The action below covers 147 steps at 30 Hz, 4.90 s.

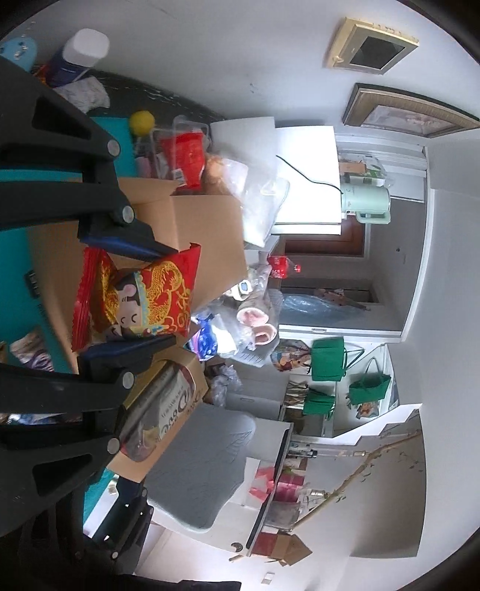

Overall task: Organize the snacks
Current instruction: 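Lift the chip packet and Dove box and carry both over the cardboard box, then open the left tool dropping the chip packet while the right tool drops the Dove box, then move both tools back over the snack pile on the table, then grasp the brown cereal packet with the left tool while the right tool grasps the white plum-drink bag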

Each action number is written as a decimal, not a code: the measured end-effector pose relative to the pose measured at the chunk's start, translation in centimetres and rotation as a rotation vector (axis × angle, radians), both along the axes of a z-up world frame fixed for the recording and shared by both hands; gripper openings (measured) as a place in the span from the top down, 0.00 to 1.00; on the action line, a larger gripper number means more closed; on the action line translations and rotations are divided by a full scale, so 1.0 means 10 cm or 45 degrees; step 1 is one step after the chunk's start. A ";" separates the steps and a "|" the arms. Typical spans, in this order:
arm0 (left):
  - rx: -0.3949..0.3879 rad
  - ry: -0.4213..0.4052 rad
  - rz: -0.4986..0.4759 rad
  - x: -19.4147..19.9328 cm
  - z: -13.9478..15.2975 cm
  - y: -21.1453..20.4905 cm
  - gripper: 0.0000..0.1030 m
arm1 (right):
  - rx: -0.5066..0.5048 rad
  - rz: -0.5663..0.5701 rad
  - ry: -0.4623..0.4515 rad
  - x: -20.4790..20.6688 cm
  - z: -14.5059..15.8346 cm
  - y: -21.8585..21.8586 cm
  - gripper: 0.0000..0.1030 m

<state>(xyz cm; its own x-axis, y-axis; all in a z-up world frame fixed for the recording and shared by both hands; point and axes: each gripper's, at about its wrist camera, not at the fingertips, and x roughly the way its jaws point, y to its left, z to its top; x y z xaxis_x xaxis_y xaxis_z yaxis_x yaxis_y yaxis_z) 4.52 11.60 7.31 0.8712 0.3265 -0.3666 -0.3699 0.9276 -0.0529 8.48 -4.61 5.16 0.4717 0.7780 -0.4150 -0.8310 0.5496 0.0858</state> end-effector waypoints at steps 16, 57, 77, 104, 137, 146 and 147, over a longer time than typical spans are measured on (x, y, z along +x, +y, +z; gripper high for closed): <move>-0.111 0.174 0.130 0.64 -0.56 0.73 0.63 | -0.143 -0.031 0.110 0.63 -0.45 0.74 0.58; -0.155 0.609 0.097 0.95 -1.05 0.72 0.62 | -0.369 -0.226 0.149 0.69 -0.69 0.71 0.41; -0.037 0.494 -0.122 0.75 -0.65 0.02 0.62 | -0.273 -0.408 0.081 0.38 -0.30 -0.01 0.41; -0.050 0.468 -0.563 0.26 -0.60 -1.11 0.62 | -0.220 -0.688 0.126 -0.23 -0.39 -1.36 0.35; -0.098 0.634 -0.568 0.26 -1.53 -0.95 0.62 | -0.245 -0.692 0.480 -0.22 -1.49 -1.58 0.18; -0.133 0.648 -0.614 0.34 -1.64 -0.89 0.62 | -0.264 -0.662 0.511 -0.12 -1.57 -1.50 0.18; -0.126 0.649 -0.621 0.35 -1.64 -0.91 0.62 | -0.267 -0.660 0.511 -0.12 -1.58 -1.49 0.18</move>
<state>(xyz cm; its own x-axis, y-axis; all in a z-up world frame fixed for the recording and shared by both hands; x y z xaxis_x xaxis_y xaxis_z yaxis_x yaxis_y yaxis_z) 8.02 2.52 -9.13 0.6220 -0.1126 -0.7749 0.0849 0.9935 -0.0762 7.32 -19.53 -10.59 0.5394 0.3777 -0.7526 -0.3825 0.9061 0.1806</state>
